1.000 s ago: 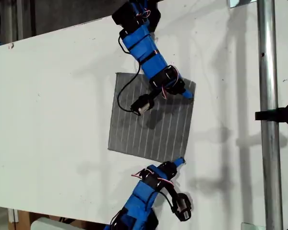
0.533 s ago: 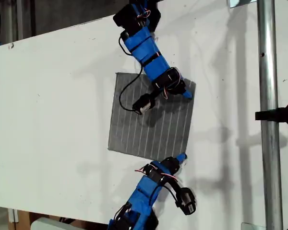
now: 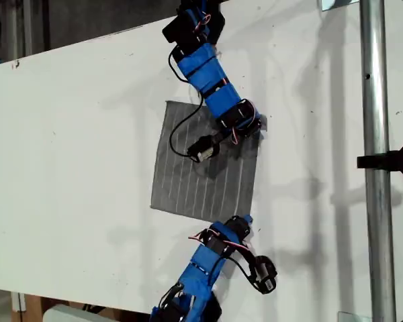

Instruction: Grasp corners of a towel and fold twice.

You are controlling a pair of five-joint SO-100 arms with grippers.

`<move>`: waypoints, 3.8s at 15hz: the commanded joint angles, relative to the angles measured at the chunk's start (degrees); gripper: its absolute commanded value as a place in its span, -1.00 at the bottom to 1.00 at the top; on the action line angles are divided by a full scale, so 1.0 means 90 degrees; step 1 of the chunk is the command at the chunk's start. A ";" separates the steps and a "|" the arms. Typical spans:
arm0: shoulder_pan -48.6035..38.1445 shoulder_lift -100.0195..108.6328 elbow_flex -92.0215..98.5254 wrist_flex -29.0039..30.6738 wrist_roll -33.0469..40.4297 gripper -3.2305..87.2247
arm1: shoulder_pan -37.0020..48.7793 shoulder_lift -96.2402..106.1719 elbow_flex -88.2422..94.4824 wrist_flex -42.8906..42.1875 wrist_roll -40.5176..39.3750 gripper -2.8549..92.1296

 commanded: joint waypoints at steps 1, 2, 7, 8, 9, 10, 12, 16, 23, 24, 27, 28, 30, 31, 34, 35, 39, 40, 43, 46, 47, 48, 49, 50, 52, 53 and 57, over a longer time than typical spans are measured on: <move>-0.0029 0.0576 0.0459 -0.0312 0.0000 -0.99 | -0.0117 0.0068 0.0039 0.0068 0.0039 -0.94; -0.0020 0.0820 0.0713 -0.0488 -0.0059 -0.99 | -0.0146 0.0127 0.0029 0.0059 0.0000 -0.94; 0.0303 0.1699 0.0869 -0.0566 -0.0146 -0.99 | -0.0293 0.0254 -0.0107 0.0049 0.0010 -0.94; 0.0322 0.1816 0.0713 -0.0381 -0.0186 -0.99 | -0.0293 0.0254 -0.0107 0.0029 0.0029 -0.94; 0.0332 0.1758 0.0352 0.0000 -0.0146 -0.98 | -0.0293 0.0244 -0.0117 -0.0010 0.0020 -0.94; 0.0313 0.1602 -0.0176 0.0566 -0.0283 -0.85 | -0.0273 0.0205 -0.0146 -0.0020 0.0000 -0.94; 0.0293 0.1338 -0.1494 0.1650 -0.0410 -0.40 | -0.0244 0.0068 -0.0273 -0.0020 -0.0049 -0.94; 0.0098 0.0830 -0.2305 0.2393 0.0859 -0.19 | -0.0195 -0.0010 -0.0381 -0.0039 -0.0127 -0.94; -0.0605 -0.0146 -0.2041 0.1230 0.1240 -0.26 | -0.0205 -0.0010 -0.0518 0.0000 -0.0127 -0.94; -0.0684 -0.0371 -0.1973 0.1084 0.1191 -0.26 | -0.0215 -0.0010 -0.0547 0.0000 -0.0137 -0.94; -0.0732 -0.0889 -0.1602 0.0352 0.0898 -0.45 | -0.0254 -0.0020 -0.0586 0.0020 -0.0127 -0.94; -0.0762 -0.0898 -0.1348 0.0039 0.0830 -0.58 | -0.0283 -0.0020 -0.0596 0.0020 -0.0117 -0.94; -0.0781 -0.0742 -0.1143 -0.0205 0.0840 -0.99 | -0.0303 -0.0020 -0.0596 0.0010 -0.0107 -0.94; -0.0732 -0.0635 -0.1133 -0.0205 0.0820 -0.99 | -0.0303 -0.0020 -0.0615 0.0010 -0.0117 -0.94; -0.0547 -0.0225 -0.1318 0.0244 0.0645 -0.99 | -0.0342 0.0039 -0.0674 0.0039 -0.0137 -0.94; -0.0361 -0.0049 -0.1563 0.0586 0.0547 -0.99 | -0.0430 0.0127 -0.0820 0.0117 -0.0107 -0.94; 0.0996 0.0176 -0.3369 0.2129 -0.0381 -0.99 | -0.1094 -0.0107 -0.2471 0.0010 -0.0078 -0.94; 0.1162 0.0234 -0.3701 0.2490 -0.0586 -0.99 | -0.1133 0.0117 -0.2461 0.0049 -0.0039 -0.94; 0.0225 0.1055 -0.2695 0.2803 -0.0215 -0.99 | -0.0420 0.1035 -0.1426 0.1270 0.0244 -0.94; -0.1543 0.2109 -0.1396 0.2275 0.1123 -0.99 | 0.0801 0.1875 -0.0078 0.1885 -0.0010 -0.94; -0.2129 0.2383 -0.1191 0.2217 0.1514 -0.99 | 0.1338 0.2187 0.0488 0.1670 -0.0361 -0.94; -0.2656 0.2480 -0.1152 0.2236 0.1943 -0.99 | 0.1934 0.2461 0.0947 0.1484 -0.0742 -0.94; -0.3105 0.2539 -0.1143 0.2236 0.2266 -0.99 | 0.2588 0.2764 0.1348 0.1152 -0.1309 -0.94; -0.3506 0.2588 -0.1084 0.2139 0.2549 -0.99 | 0.3242 0.3105 0.1562 0.0859 -0.1934 -0.94; -0.4150 0.2588 -0.1045 0.2080 0.2949 -0.99 | 0.4189 0.3682 0.1562 0.0557 -0.3018 -0.94; -0.4326 0.2705 -0.0957 0.2002 0.3086 -0.99 | 0.4463 0.3906 0.1484 0.0576 -0.3418 -0.94; -0.4258 0.3262 0.0146 0.1621 0.2969 -0.99 | 0.4199 0.4395 0.2314 0.0254 -0.3271 -0.94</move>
